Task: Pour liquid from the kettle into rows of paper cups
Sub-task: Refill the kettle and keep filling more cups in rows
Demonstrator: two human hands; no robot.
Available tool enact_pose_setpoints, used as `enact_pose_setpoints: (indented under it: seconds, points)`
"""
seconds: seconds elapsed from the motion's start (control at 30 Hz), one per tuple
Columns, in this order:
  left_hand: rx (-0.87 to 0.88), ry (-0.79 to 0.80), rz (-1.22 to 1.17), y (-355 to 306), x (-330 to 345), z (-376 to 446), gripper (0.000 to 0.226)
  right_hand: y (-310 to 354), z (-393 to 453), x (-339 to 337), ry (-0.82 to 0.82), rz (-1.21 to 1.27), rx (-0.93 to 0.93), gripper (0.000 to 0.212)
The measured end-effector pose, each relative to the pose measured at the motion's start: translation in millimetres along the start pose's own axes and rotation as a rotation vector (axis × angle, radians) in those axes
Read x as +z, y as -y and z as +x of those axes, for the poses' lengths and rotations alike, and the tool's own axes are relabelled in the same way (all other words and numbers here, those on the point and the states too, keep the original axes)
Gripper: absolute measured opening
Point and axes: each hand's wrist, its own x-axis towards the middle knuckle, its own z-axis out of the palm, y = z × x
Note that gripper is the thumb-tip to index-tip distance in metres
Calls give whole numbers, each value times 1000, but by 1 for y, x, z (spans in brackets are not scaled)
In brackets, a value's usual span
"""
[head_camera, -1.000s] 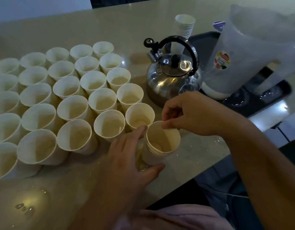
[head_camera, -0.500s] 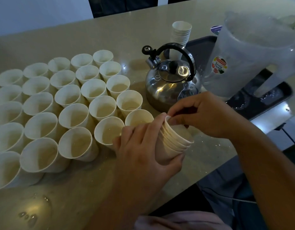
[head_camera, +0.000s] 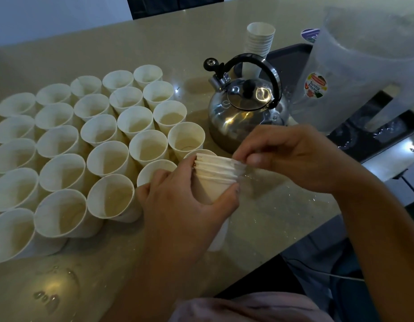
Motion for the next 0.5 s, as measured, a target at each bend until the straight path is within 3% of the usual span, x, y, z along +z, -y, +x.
enact_pose_setpoints:
  seconds: [0.23, 0.5]
  points:
    - [-22, 61, -14, -3, 0, -1, 69, 0, 1, -1, 21, -142, -32, 13]
    - [-71, 53, 4, -6, -2, -1, 70, -8, -1, 5, -63, -225, -97, 11]
